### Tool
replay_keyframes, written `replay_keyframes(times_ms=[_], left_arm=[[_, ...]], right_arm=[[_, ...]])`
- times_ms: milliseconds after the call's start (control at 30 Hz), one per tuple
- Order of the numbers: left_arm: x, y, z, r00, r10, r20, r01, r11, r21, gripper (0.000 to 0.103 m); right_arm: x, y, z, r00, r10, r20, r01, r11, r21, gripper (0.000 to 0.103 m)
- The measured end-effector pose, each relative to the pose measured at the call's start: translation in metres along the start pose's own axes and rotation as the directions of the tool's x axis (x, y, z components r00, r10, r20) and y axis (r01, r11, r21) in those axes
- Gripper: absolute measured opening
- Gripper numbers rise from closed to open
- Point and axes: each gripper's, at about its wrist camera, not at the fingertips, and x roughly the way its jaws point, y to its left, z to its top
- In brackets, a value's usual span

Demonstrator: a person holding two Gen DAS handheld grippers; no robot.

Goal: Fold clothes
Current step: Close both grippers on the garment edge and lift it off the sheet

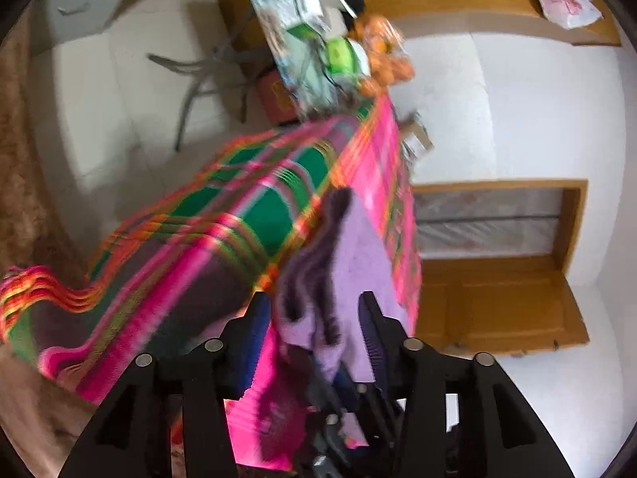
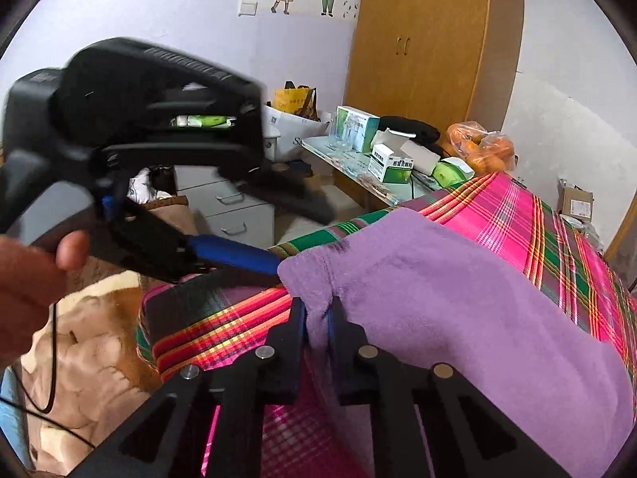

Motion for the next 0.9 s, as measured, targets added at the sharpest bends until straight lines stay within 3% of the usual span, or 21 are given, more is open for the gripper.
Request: replay_keyframes(times_ms=[133,367,633,700,867,900], left_arm=[[0.012,-0.012,0.006,0.999,0.041,-0.01,-0.04,0.998,0.049,0.051],[0.05,-0.025,0.019,0.988,0.079,-0.135,-0.067,0.993,0.094,0.051],[0.082,-0.031,0.043,0.973,0.027,-0.231,-0.009,0.997,0.079,0.051],[0.089,-0.033,0.049,0.964,0.02,-0.265,0.005,0.996,0.092,0.048],[0.101,-0.032,0.062,0.96,0.025,-0.277,0.0,0.996,0.088,0.02],[0.102,-0.032,0.063,0.962,0.029,-0.273,-0.005,0.996,0.088,0.02]], right_arm=[[-0.009,-0.004,-0.002,0.999,0.019,0.028,-0.02,1.0,0.016,0.01],[-0.018,-0.009,-0.004,0.998,0.044,0.051,-0.045,0.999,0.02,0.01],[-0.021,-0.014,-0.006,0.996,0.066,0.058,-0.067,0.998,0.02,0.01],[-0.021,-0.014,-0.006,0.996,0.071,0.055,-0.072,0.997,0.019,0.01],[-0.017,-0.015,-0.007,0.996,0.076,0.044,-0.077,0.997,0.024,0.01],[-0.015,-0.015,-0.007,0.996,0.076,0.039,-0.077,0.997,0.026,0.01]])
